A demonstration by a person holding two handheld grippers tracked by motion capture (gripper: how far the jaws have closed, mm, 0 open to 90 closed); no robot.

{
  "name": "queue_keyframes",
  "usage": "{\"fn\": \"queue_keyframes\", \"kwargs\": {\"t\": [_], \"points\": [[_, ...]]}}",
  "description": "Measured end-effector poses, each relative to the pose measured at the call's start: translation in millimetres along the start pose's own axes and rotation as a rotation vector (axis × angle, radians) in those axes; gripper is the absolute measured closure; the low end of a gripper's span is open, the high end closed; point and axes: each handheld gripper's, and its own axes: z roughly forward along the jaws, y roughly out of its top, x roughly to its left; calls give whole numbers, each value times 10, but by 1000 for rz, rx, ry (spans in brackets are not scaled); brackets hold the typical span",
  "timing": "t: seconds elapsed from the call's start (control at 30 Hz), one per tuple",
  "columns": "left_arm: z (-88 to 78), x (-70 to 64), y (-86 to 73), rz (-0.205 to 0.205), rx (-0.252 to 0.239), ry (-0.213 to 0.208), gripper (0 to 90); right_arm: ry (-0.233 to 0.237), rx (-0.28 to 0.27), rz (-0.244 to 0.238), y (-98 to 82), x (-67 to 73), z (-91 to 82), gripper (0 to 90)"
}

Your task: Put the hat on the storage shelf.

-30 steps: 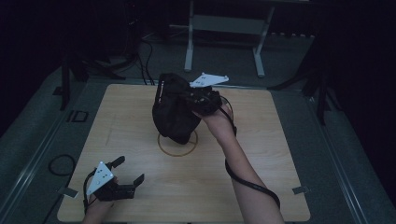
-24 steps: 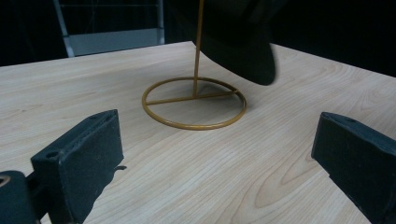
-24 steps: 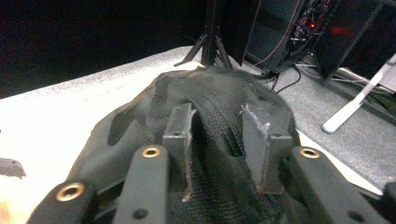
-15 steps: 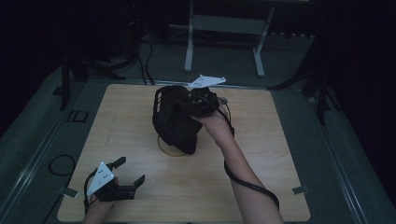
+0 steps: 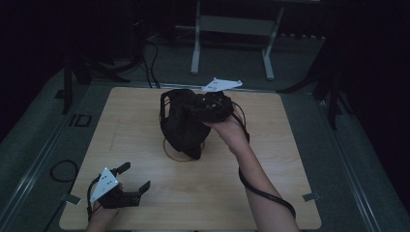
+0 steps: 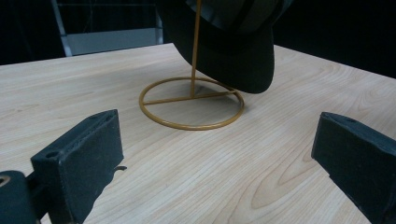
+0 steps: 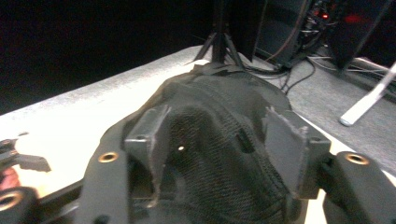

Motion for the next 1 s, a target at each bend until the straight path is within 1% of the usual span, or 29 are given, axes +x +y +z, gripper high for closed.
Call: {"fn": "queue_keyframes", "kwargs": {"t": [0.1, 0.27, 0.3, 0.33, 0.37, 0.4, 0.43, 0.47, 0.5, 0.53, 0.6, 0.7, 0.77, 0.83, 1.0], "points": [[-3, -4, 3, -1, -1, 1, 23, 24, 5, -13, -13, 20, -37, 337], [-5, -8, 10, 0, -2, 4, 23, 57, 3, -12, -68, 13, -81, 262], [-4, -8, 8, -1, -2, 4, 23, 61, 1, -13, -79, 14, -92, 241], [-1, -10, 6, -1, 1, 6, 23, 61, -16, -11, -106, 19, -126, 200], [-1, -9, 3, 4, 3, 8, 23, 61, -16, -11, -106, 19, -126, 200], [1, -9, -2, 6, 6, 10, 23, 68, -19, -16, -115, 22, -138, 168], [6, -6, -5, 4, 9, 9, 24, 71, -26, -18, -129, 26, -154, 159], [8, -5, -7, 1, 9, 8, 24, 71, -34, -7, -144, 28, -170, 159], [8, -4, -7, 0, 10, 8, 23, 81, -41, -1, -163, 26, -183, 157], [8, -4, -5, 2, 11, 8, 23, 86, -39, 0, -183, 30, -194, 144], [10, -6, -5, 0, 9, 6, 23, 91, -38, -17, -240, 48, -213, 138], [17, -8, -10, 2, 15, 4, 24, 88, -46, -26, -310, 67, -238, 139], [22, -14, -12, 0, 15, 1, 23, 65, -48, -43, -353, 81, -258, 138], [23, -18, -9, 6, 20, 0, 23, 68, -57, -47, -395, 88, -272, 138], [24, -22, -5, 1, 13, 6, 23, 58, -41, -75, -511, 117, -294, 138]]}}
